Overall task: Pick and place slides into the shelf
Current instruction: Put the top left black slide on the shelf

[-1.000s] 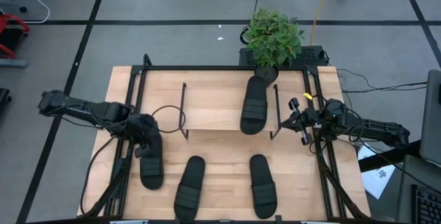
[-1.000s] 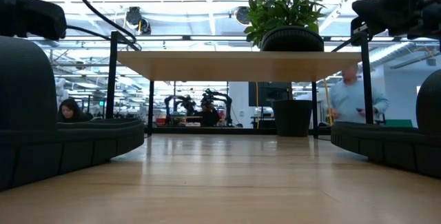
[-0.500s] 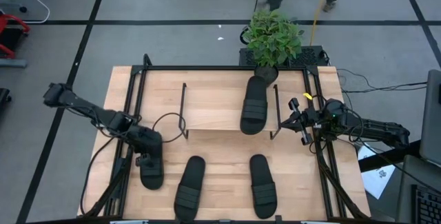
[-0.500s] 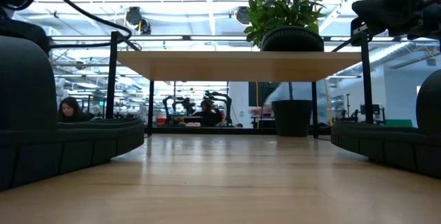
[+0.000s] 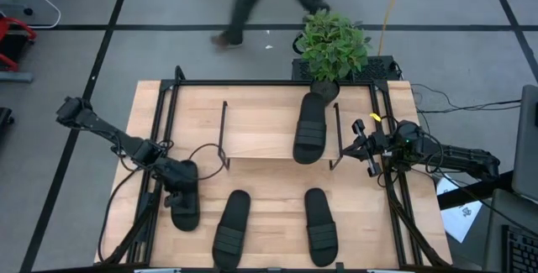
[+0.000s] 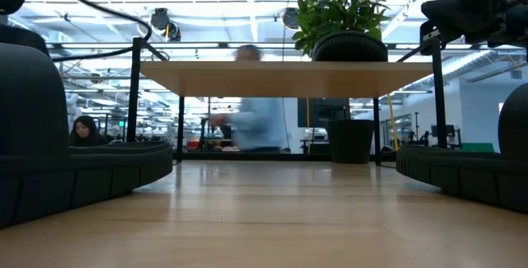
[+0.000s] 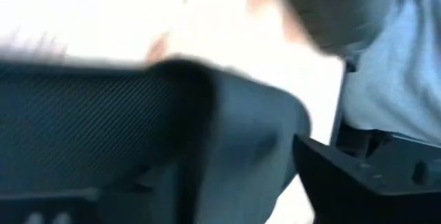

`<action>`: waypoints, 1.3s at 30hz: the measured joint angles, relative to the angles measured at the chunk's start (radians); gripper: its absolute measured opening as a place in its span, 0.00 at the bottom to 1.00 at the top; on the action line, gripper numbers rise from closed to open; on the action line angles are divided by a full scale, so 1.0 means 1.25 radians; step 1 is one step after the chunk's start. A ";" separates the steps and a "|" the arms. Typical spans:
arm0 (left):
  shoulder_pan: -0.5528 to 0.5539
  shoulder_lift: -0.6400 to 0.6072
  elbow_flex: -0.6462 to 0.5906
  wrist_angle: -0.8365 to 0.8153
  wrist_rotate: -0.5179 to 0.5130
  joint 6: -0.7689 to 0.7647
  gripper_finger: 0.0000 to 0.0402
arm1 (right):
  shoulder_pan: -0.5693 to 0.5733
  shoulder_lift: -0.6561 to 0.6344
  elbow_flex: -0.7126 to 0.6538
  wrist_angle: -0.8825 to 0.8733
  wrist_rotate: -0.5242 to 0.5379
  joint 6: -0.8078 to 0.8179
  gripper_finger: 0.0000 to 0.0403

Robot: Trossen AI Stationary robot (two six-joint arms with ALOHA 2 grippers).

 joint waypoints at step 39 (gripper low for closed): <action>0.107 -0.018 0.560 -0.405 -0.300 0.675 0.00 | 0.000 0.001 0.000 0.005 0.000 -0.001 0.00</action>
